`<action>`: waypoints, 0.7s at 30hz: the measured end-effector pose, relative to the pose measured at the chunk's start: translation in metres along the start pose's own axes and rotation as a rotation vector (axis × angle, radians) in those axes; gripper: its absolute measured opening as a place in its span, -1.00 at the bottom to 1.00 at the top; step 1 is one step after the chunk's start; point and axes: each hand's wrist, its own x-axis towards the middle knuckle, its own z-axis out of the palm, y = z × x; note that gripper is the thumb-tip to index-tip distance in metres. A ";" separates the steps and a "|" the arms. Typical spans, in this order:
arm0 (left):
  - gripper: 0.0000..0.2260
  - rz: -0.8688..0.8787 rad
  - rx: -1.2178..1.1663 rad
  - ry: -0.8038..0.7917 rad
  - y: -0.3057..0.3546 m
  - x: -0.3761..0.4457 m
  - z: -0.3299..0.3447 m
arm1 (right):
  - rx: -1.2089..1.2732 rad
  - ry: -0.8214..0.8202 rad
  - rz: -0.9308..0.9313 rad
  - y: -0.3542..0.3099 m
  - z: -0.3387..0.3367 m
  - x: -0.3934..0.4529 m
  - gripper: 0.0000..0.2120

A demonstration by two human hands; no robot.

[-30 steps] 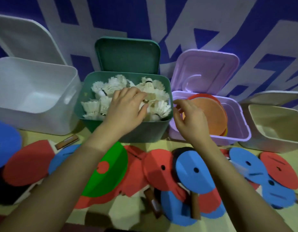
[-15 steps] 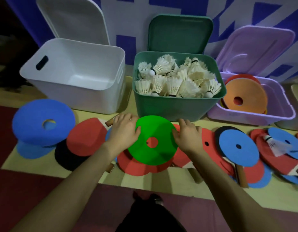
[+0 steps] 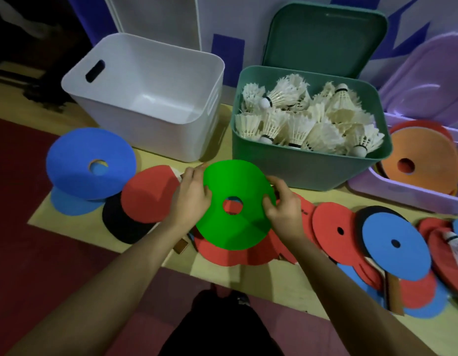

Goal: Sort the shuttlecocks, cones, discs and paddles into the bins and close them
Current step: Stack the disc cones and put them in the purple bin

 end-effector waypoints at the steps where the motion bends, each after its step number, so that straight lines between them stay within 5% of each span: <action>1: -0.59 -0.013 0.029 0.035 -0.004 0.002 -0.009 | 0.009 -0.012 -0.009 -0.008 0.007 0.004 -0.60; 6: -0.69 0.008 0.159 0.200 -0.039 0.018 -0.051 | 0.019 -0.031 -0.102 -0.051 0.047 0.028 -0.58; 12: -0.76 0.065 0.107 0.217 -0.102 0.040 -0.093 | -0.026 0.053 -0.194 -0.093 0.105 0.033 -0.61; 21: -0.75 0.171 0.070 0.142 -0.226 0.072 -0.157 | 0.058 0.130 0.009 -0.167 0.225 0.032 -0.63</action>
